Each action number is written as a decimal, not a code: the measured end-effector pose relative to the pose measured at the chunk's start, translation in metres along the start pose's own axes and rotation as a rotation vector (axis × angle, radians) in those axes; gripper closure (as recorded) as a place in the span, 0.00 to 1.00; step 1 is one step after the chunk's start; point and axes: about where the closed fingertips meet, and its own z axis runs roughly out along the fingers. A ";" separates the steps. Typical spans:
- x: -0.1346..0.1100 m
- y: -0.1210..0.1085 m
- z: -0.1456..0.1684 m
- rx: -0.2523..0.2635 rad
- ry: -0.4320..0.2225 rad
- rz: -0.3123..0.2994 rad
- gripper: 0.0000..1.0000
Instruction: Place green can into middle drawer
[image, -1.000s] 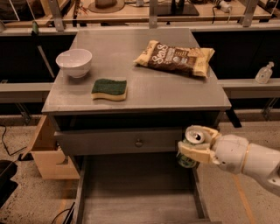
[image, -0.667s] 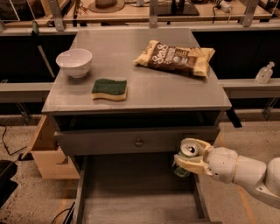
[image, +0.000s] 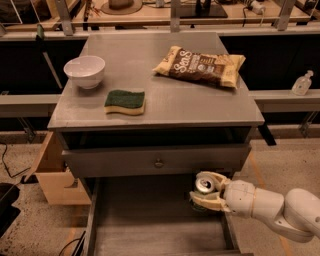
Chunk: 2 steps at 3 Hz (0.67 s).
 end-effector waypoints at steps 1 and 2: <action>0.006 0.004 0.009 -0.004 0.005 0.006 1.00; 0.034 0.021 0.045 -0.049 -0.001 0.040 1.00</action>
Offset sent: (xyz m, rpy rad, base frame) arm -0.0004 0.0825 -0.0925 0.0534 0.0983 0.0859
